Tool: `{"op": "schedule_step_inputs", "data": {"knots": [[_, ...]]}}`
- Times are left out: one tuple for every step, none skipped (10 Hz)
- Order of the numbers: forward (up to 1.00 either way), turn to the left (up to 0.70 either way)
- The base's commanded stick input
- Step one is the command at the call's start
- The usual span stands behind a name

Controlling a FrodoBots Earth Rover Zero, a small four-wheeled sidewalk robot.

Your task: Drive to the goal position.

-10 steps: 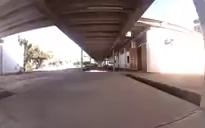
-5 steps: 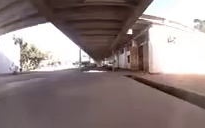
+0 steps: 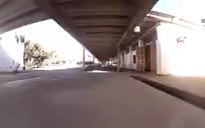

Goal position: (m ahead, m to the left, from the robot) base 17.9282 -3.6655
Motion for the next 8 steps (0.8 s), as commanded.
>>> {"op": "schedule_step_inputs", "data": {"knots": [[0.93, 0.01], [0.93, 0.01], [0.93, 0.01], [0.93, 0.01], [0.93, 0.01], [0.93, 0.01], [0.93, 0.01], [0.93, 0.01]]}}
